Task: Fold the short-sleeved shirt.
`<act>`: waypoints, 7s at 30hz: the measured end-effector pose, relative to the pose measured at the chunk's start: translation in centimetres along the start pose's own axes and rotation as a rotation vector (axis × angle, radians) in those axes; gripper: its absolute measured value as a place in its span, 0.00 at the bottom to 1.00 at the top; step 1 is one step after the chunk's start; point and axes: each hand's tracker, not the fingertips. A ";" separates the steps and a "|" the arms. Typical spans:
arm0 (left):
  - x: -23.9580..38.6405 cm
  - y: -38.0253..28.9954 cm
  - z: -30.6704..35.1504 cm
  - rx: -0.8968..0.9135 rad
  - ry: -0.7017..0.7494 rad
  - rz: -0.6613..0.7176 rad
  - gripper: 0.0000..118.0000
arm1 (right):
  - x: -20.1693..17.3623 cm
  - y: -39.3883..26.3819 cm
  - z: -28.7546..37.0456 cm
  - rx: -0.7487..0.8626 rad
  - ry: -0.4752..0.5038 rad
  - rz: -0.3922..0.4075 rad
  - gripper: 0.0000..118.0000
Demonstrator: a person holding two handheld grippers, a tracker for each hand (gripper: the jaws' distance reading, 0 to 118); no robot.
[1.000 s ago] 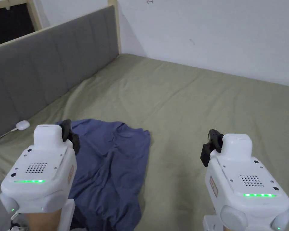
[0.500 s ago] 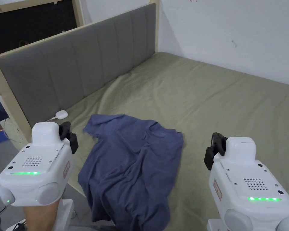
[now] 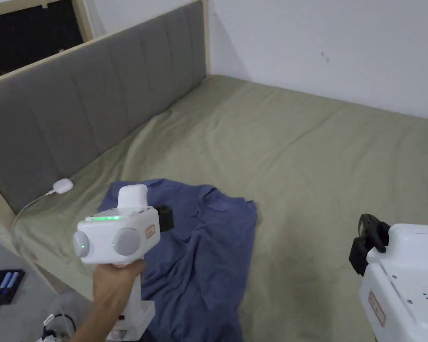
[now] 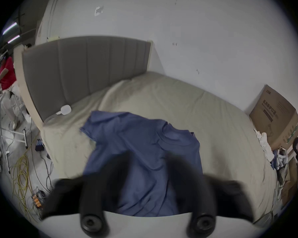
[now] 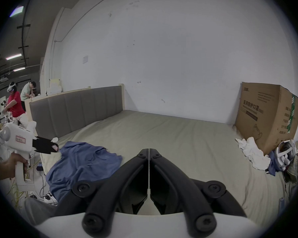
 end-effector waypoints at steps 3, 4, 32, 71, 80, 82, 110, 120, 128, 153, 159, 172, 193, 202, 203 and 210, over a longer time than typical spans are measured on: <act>0.8 -0.1 -3.6 -0.110 0.010 0.040 0.82 | 1.4 -0.4 -0.3 -0.012 -0.033 -0.002 0.03; 0.9 -0.2 -4.6 -0.148 0.033 0.052 0.83 | 1.7 -0.5 -0.4 -0.018 -0.042 -0.003 0.03; -1.4 -4.3 -8.6 -0.333 -0.129 0.212 0.08 | 5.5 -3.2 0.8 -0.093 -0.116 -0.029 0.03; 41.6 -1.8 5.7 -0.298 -0.886 -0.440 0.07 | 20.6 -3.2 18.3 0.044 -0.467 -0.139 0.03; 42.4 -14.4 -1.1 -0.514 -0.694 -0.516 0.08 | 21.5 -5.1 18.7 0.003 -0.491 -0.160 0.03; 42.4 -16.4 -2.2 -0.556 -0.632 -0.525 0.11 | 21.4 -5.3 18.6 -0.005 -0.490 -0.164 0.03; 29.4 -2.5 11.6 0.361 -0.467 -0.295 0.95 | 19.1 -1.3 17.9 0.098 -0.461 -0.130 0.03; 25.5 -2.4 11.5 0.442 -0.474 -0.252 0.03 | 18.6 -0.4 17.4 0.126 -0.451 -0.112 0.03; 25.2 -3.0 10.4 0.334 -0.432 -0.259 0.03 | 18.7 -0.5 17.2 0.121 -0.445 -0.113 0.03; 18.5 -16.9 -1.6 -0.469 -0.145 -0.205 0.93 | 18.8 -4.8 15.7 0.002 -0.438 -0.139 0.03; 20.4 -18.1 -2.1 -0.458 -0.070 -0.314 0.61 | 19.1 -5.4 15.4 -0.017 -0.441 -0.146 0.03; 20.4 -15.4 1.6 -0.304 -0.311 -0.201 0.08 | 21.9 -7.0 9.8 -0.175 -0.388 -0.219 0.08; 19.3 -12.9 1.5 -0.311 -0.392 -0.041 0.08 | 27.0 -15.7 -9.4 -0.738 -0.221 -0.273 0.24; 19.6 -12.1 1.9 -0.288 -0.442 0.013 0.08 | 27.0 -10.5 -3.4 -0.511 -0.202 -0.286 0.07; 19.7 -11.8 1.9 -0.280 -0.451 0.020 0.08 | 27.2 -9.5 -2.6 -0.481 -0.194 -0.295 0.07; 21.8 -6.5 1.9 -0.176 -0.514 0.046 0.08 | 28.2 0.1 3.5 -0.194 -0.219 -0.325 0.07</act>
